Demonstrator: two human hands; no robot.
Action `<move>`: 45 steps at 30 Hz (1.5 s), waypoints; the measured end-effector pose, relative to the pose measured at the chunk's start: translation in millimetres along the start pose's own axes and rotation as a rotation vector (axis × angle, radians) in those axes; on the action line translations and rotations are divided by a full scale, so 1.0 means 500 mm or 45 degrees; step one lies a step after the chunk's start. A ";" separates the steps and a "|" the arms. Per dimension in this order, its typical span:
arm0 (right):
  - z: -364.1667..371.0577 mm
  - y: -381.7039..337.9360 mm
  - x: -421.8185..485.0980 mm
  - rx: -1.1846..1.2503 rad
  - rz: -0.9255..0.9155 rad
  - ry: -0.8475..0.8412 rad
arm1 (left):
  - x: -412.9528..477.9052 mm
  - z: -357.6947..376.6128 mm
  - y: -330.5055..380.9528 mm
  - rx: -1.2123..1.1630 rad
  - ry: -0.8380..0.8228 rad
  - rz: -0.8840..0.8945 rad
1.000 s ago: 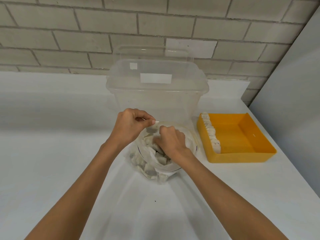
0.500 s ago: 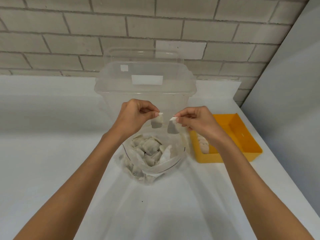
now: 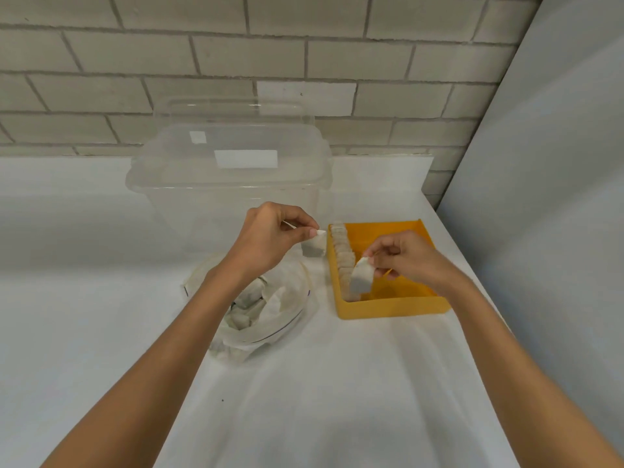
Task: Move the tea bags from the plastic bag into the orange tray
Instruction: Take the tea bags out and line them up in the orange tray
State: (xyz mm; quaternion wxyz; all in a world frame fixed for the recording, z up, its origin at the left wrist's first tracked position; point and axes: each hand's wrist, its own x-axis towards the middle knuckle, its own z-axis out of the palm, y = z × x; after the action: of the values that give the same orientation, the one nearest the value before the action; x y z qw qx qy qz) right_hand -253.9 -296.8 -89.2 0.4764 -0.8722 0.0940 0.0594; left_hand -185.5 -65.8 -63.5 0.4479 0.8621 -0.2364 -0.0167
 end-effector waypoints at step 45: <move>0.050 0.066 0.026 -0.193 0.108 -0.262 | 0.057 0.132 0.001 -0.021 -0.270 -0.014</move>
State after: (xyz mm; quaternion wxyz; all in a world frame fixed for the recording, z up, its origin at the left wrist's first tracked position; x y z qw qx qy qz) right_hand -249.0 -294.5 -132.3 0.4135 -0.8901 0.0768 0.1756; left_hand -176.1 -128.4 -97.2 0.4273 0.8530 -0.2776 -0.1124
